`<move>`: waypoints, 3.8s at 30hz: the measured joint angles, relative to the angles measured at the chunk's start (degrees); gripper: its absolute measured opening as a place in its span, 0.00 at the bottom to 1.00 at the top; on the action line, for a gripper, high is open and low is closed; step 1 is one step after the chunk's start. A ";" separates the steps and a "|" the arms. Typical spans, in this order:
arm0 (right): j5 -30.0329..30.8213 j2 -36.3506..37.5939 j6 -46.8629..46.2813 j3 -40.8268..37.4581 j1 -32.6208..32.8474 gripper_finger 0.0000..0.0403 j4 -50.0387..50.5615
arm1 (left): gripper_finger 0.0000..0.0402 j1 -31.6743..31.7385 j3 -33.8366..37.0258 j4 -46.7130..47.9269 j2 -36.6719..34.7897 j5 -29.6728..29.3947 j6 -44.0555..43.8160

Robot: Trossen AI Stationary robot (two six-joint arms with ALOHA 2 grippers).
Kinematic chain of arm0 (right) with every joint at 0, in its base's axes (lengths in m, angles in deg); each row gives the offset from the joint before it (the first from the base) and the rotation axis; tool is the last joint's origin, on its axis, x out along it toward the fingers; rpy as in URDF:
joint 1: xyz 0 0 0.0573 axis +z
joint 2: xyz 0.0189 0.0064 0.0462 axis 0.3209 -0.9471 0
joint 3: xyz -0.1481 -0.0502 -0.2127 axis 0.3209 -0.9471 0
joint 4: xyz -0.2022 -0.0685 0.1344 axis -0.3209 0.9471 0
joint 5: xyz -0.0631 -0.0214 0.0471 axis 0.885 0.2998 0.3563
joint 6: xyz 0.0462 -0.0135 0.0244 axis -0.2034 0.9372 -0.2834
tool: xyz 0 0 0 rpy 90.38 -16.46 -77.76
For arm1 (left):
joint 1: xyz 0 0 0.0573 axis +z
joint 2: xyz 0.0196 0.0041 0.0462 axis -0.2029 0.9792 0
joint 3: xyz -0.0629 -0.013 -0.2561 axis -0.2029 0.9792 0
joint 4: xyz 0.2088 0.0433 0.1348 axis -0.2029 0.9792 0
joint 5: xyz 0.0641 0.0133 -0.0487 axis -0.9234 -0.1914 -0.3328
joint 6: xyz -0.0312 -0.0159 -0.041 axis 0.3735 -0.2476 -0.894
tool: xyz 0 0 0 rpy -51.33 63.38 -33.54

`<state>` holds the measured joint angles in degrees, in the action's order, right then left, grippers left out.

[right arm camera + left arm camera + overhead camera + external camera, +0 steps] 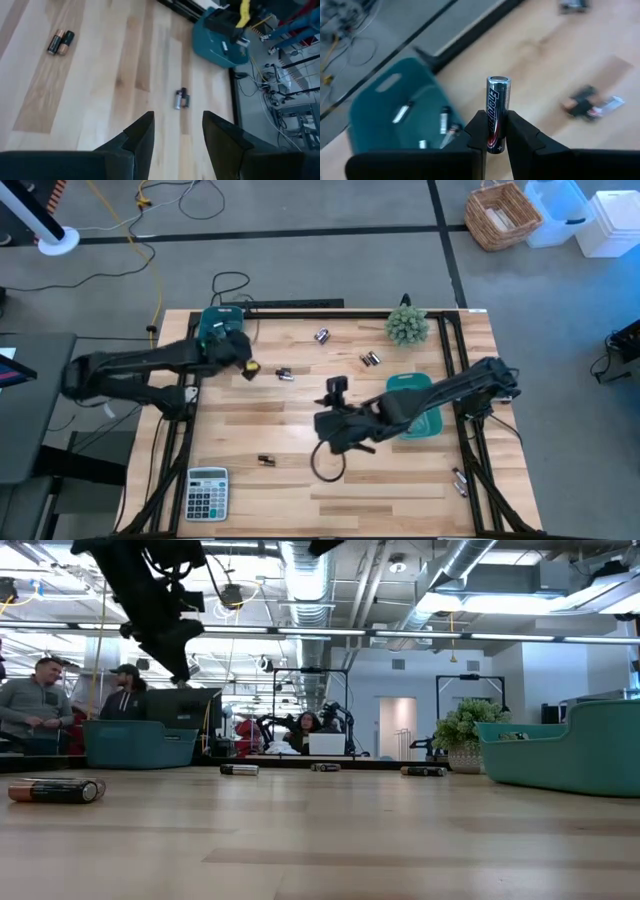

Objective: Sort batteries
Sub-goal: Put the silver battery into the blue bin, then put the black-silver battery into the blue bin

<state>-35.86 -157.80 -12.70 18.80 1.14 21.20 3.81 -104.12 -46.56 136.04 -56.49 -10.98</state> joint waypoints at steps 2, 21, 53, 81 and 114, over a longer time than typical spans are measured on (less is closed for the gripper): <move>0.13 2.26 -0.55 0.00 0.00 0.45 2.33 | 0.10 3.11 0.00 0.01 -0.32 -0.32 0.95; 17.22 20.81 -23.34 0.00 12.06 0.45 31.54 | 0.13 25.65 -0.02 -6.50 8.03 5.02 7.53; 4.41 21.36 -64.26 -11.69 26.12 0.45 45.48 | 0.48 14.91 -0.02 -20.86 9.14 15.08 14.67; -38.12 10.90 -116.85 -33.70 40.81 0.45 24.36 | 0.48 -8.12 -0.02 -39.95 9.33 22.86 18.91; -48.34 0.15 -125.31 -33.92 43.50 0.45 21.87 | 0.48 -10.68 -0.02 -35.83 9.35 22.84 18.93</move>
<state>-84.19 -157.64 -138.01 -15.13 44.64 43.07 -6.87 -104.14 -82.39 145.40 -33.65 7.95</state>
